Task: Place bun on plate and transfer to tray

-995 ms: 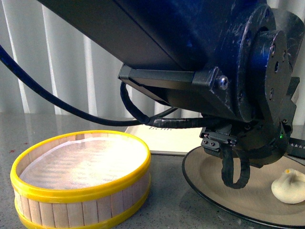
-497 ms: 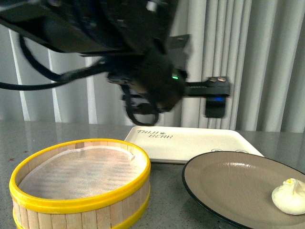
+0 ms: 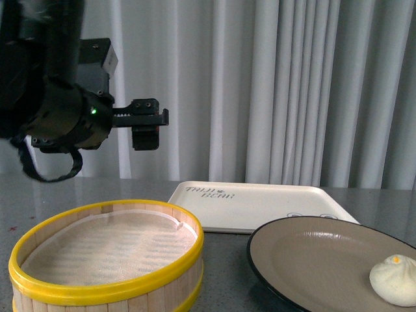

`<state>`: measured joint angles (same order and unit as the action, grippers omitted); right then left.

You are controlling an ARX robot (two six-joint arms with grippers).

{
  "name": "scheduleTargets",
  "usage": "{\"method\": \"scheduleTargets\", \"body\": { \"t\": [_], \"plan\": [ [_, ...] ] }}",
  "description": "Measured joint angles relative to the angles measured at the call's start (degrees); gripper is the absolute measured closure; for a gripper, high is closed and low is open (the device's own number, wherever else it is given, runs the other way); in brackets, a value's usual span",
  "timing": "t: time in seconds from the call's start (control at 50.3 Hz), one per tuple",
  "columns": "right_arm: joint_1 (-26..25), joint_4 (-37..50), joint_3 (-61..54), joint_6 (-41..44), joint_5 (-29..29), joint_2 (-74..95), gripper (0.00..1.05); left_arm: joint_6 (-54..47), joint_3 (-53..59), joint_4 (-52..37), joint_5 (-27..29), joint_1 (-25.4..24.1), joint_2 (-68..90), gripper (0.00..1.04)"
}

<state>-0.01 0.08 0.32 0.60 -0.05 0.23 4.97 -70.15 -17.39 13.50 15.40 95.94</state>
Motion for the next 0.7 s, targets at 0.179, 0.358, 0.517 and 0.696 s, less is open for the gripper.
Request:
{"method": "scheduleTargets", "body": {
  "t": [0.179,0.358,0.517,0.696],
  "plan": [
    [0.0,0.0,0.0,0.0,0.0,0.0,0.09,-3.5,20.1,-20.2,-2.0,-3.1,-10.3,0.55],
    [0.0,0.0,0.0,0.0,0.0,0.0,0.09,-4.1,38.8,-27.3,-5.4,-7.0,-19.5,0.96],
    [0.0,0.0,0.0,0.0,0.0,0.0,0.09,-4.5,47.5,-29.7,-7.2,-8.8,-26.0,1.01],
    [0.0,0.0,0.0,0.0,0.0,0.0,0.09,-4.5,53.7,-30.0,-8.5,-10.4,-31.3,1.01]
  ]
}}
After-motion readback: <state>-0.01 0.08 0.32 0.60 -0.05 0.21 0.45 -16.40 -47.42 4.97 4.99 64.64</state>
